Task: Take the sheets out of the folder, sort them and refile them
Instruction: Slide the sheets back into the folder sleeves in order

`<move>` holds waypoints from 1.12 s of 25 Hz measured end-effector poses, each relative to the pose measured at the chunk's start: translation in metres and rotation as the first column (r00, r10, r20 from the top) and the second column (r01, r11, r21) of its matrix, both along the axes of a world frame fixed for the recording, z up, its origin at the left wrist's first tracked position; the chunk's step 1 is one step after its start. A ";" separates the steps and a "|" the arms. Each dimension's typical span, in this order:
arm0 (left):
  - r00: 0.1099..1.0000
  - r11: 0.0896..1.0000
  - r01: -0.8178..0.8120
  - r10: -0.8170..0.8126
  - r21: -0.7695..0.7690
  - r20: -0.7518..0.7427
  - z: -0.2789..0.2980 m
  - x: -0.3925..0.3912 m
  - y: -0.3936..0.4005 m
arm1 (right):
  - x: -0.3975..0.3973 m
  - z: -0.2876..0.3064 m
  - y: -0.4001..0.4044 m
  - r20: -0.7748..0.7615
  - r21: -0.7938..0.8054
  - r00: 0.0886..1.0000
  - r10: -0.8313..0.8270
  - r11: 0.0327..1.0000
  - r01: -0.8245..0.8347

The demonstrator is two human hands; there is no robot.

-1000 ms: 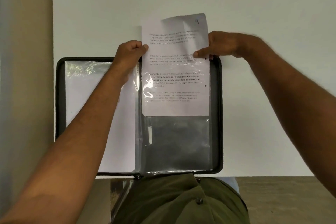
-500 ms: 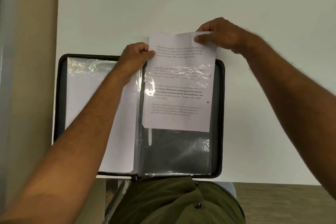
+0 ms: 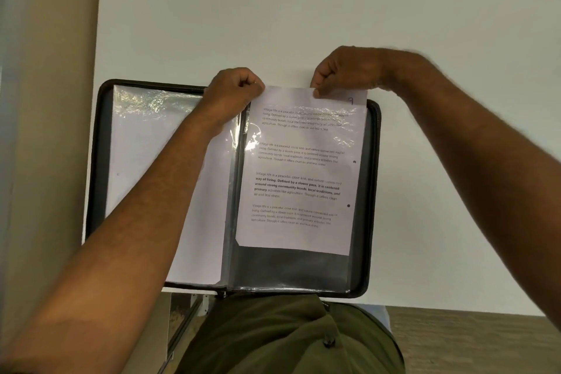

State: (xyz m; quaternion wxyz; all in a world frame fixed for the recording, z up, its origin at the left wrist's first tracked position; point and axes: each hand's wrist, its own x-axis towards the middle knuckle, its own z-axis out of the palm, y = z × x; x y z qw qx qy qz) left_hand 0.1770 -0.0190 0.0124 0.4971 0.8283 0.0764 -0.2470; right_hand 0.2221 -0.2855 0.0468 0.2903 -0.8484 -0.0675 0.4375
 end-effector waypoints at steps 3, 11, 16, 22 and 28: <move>0.998 0.997 0.066 -0.066 0.037 -0.004 -0.003 0.000 0.001 | -0.002 -0.006 0.008 0.007 -0.047 0.994 0.112 0.993 -0.111; 0.961 0.955 0.265 -0.273 0.130 0.043 -0.005 -0.002 0.007 | -0.013 0.000 0.034 -0.139 -0.169 0.943 0.303 0.931 -0.324; 0.935 0.911 0.319 -0.348 0.262 0.072 -0.002 -0.006 0.006 | -0.022 0.000 0.049 -0.179 -0.247 0.925 0.334 0.895 -0.371; 0.906 0.855 0.307 -0.397 0.418 0.147 -0.008 -0.017 -0.001 | -0.035 0.013 0.047 -0.102 -0.275 0.944 0.313 0.903 -0.329; 0.854 0.908 0.158 -0.323 0.389 0.407 -0.021 -0.070 0.002 | -0.081 0.009 0.007 0.155 0.221 0.852 -0.500 0.858 0.464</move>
